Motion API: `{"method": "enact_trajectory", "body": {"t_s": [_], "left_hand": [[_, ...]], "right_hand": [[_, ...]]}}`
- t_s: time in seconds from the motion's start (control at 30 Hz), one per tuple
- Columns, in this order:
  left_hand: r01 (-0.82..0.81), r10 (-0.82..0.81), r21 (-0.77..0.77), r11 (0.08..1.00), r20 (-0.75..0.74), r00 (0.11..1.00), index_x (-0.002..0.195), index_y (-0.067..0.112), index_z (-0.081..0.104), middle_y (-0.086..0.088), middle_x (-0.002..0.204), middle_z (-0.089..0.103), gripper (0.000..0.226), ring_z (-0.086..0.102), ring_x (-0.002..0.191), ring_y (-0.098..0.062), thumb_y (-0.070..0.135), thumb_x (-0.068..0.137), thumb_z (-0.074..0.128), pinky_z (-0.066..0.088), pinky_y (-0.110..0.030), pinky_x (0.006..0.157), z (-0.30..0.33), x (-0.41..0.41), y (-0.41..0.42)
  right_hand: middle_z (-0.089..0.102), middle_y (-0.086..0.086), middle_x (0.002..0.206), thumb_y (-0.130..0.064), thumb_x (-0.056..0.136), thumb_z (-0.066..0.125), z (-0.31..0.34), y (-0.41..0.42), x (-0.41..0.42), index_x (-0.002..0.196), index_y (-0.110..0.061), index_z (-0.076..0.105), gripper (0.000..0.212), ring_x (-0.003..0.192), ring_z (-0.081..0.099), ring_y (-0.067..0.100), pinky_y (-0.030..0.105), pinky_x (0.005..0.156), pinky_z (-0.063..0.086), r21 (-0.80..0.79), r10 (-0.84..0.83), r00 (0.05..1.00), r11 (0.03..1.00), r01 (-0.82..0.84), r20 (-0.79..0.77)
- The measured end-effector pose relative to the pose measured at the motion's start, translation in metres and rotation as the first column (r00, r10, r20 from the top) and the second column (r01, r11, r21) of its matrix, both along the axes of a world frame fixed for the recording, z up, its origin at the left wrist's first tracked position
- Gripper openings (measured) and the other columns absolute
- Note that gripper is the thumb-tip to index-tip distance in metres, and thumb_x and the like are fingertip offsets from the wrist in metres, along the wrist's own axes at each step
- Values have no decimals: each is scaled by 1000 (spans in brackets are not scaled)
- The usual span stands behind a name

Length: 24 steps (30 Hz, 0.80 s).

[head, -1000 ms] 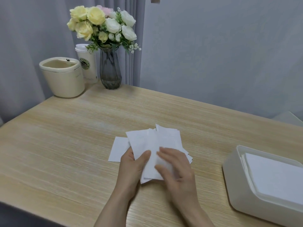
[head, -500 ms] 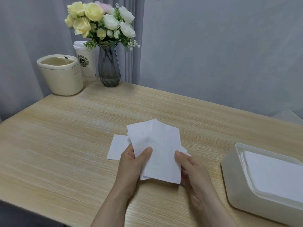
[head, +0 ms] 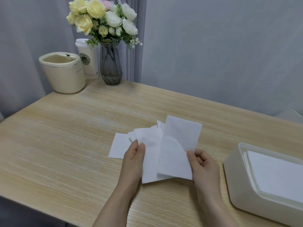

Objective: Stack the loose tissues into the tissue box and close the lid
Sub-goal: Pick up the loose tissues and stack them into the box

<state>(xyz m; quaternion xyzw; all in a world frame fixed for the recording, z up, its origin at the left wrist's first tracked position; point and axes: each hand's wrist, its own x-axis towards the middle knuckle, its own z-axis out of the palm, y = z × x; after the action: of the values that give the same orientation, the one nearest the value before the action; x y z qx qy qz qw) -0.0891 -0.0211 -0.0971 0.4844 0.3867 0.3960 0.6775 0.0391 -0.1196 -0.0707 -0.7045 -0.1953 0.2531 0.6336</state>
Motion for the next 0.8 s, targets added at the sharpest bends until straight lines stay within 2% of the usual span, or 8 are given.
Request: {"method": "enact_trajectory", "body": {"t_s": [0.1, 0.23, 0.4, 0.5, 0.57, 0.67, 0.73, 0.8], "left_hand": [[13, -13, -21, 1000, -26, 1000, 105, 14, 68, -2, 99, 75, 29, 70, 93, -18, 25, 104, 42, 52, -34, 83, 1, 1, -1], [22, -23, -71, 997, -14, 1000, 103, 10, 70, -5, 97, 76, 31, 70, 89, -18, 26, 104, 44, 52, -34, 81, 5, 0, 0], [31, -33, -53, 998, -25, 999, 101, -1, 68, -12, 98, 72, 31, 65, 80, -14, 21, 100, 46, 47, -30, 71, 9, -2, 0], [0, -1, -70, 998, -7, 1000, 99, -8, 61, -22, 98, 68, 34, 61, 81, -20, 23, 100, 45, 44, -35, 74, 8, -2, 1], [-11, 11, -80, 997, -1, 1000, 99, -9, 59, -19, 92, 68, 36, 60, 82, -22, 24, 100, 45, 43, -37, 75, 8, -2, 1], [-1, 1, -79, 997, -4, 1000, 97, -1, 65, -6, 92, 72, 38, 64, 84, -23, 29, 102, 42, 47, -38, 77, 7, -1, 0], [11, -10, -113, 993, 11, 1000, 101, 12, 71, -3, 97, 76, 40, 71, 89, -21, 35, 104, 38, 52, -38, 82, 8, -1, -1], [24, -23, -121, 992, 11, 1000, 105, 17, 71, -4, 97, 77, 40, 72, 92, -21, 37, 104, 36, 54, -39, 84, 9, -1, -1]], "right_hand": [[73, 4, 70, -9, 90, 62, 4, 4, -3, 82, -6, 68, 11, 61, 63, 10, 17, 53, 46, 10, 93, 993, 996, -93, -77], [74, 10, 74, -7, 88, 65, 2, 7, -11, 84, -3, 70, 8, 63, 66, 12, 17, 54, 47, -4, 196, 974, 980, -198, -112], [74, 8, 72, -6, 87, 66, 0, 11, -19, 79, -5, 71, 9, 60, 65, 9, 15, 52, 47, 22, 206, 964, 978, -206, -167], [73, 6, 69, -6, 87, 66, -1, 11, -19, 79, -5, 71, 10, 58, 64, 8, 14, 50, 45, 24, 195, 968, 981, -194, -157], [73, 7, 69, -7, 87, 67, -1, 11, -18, 78, -6, 71, 9, 58, 65, 8, 14, 50, 45, 21, 192, 970, 981, -191, -152], [74, 9, 73, -7, 87, 67, -1, 10, -17, 80, -5, 72, 8, 61, 65, 10, 15, 52, 46, 13, 203, 969, 979, -204, -139], [74, 10, 73, -7, 87, 67, -1, 10, -18, 80, -5, 72, 8, 61, 65, 10, 15, 53, 46, 12, 209, 969, 978, -209, -134], [74, 8, 72, -7, 86, 68, -2, 10, -18, 81, -6, 72, 7, 62, 65, 9, 15, 53, 47, 17, 212, 968, 977, -211, -136]]}}
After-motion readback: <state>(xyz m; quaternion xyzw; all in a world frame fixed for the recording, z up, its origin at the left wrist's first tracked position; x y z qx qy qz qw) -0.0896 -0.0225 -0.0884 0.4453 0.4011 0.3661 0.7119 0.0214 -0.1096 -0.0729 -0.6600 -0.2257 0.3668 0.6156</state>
